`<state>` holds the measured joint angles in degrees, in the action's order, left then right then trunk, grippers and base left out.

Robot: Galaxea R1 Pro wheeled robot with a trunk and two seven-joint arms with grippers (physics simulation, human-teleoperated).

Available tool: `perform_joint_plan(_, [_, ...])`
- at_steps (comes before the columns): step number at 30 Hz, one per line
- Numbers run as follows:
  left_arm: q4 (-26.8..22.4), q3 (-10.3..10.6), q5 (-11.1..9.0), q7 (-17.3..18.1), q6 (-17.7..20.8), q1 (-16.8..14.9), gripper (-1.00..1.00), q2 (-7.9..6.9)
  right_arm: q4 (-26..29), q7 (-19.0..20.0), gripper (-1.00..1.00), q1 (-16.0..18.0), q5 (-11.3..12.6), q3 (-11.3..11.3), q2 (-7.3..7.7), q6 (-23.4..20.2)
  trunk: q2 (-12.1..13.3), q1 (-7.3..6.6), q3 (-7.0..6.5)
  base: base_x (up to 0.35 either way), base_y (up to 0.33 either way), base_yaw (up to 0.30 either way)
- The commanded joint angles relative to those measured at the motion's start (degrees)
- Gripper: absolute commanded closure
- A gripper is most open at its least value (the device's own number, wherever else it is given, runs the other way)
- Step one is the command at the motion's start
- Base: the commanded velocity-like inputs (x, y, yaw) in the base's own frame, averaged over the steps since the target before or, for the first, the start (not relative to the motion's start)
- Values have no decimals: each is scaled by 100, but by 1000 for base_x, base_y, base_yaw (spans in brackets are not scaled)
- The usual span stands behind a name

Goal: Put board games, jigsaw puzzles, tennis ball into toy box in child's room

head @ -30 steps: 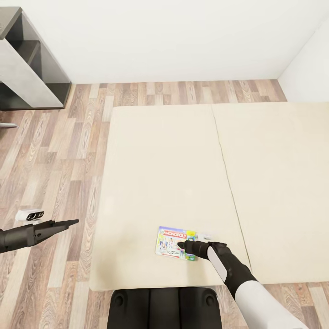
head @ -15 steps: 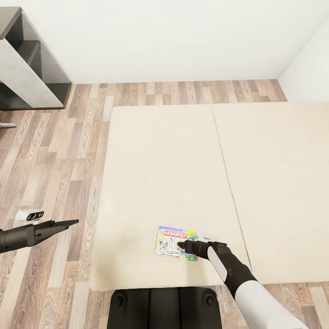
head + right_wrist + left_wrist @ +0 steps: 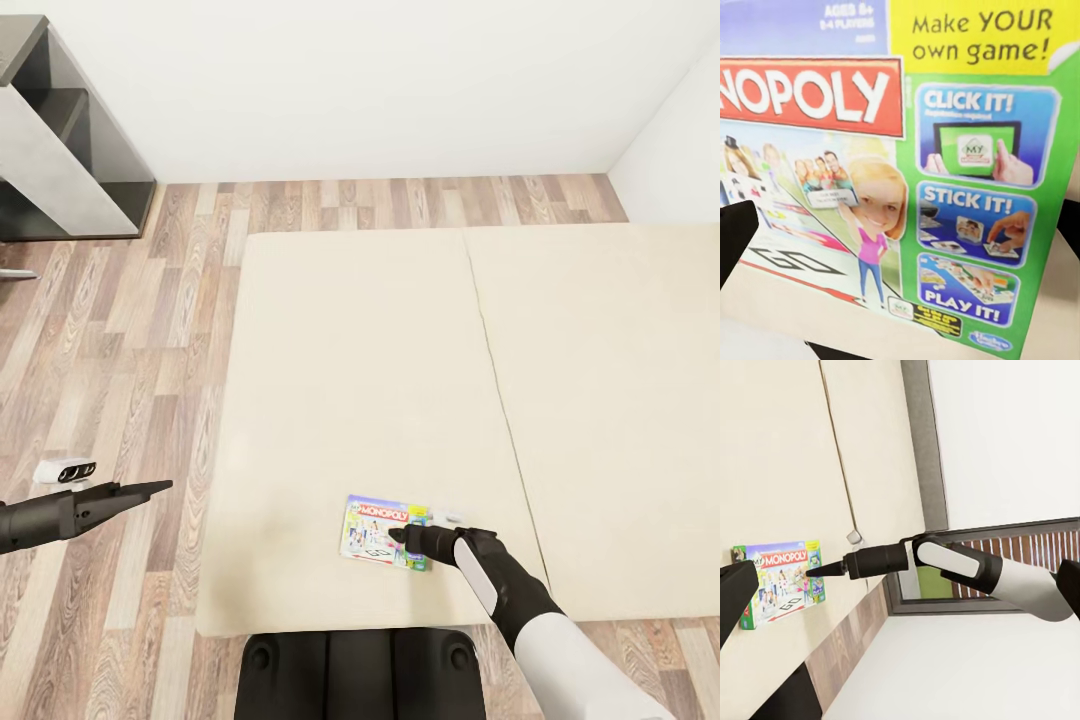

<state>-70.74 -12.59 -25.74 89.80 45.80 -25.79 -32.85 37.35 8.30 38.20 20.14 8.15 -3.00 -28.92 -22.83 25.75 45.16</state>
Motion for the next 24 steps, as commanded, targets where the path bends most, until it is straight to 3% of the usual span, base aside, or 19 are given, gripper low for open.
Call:
perform_joint_plan(1, [-1, 2, 0, 20, 61, 0, -100, -2, 7, 5, -100, 2, 6, 2, 1, -28, -9, 3, 6, 0, 0, 0])
perform_joint_plan(24, [-1, 2, -1, 20, 61, -4, -100, -2, 10, 5, -100, 4, 7, 1, 1, -26, -9, 3, 30, 0, 31, 5])
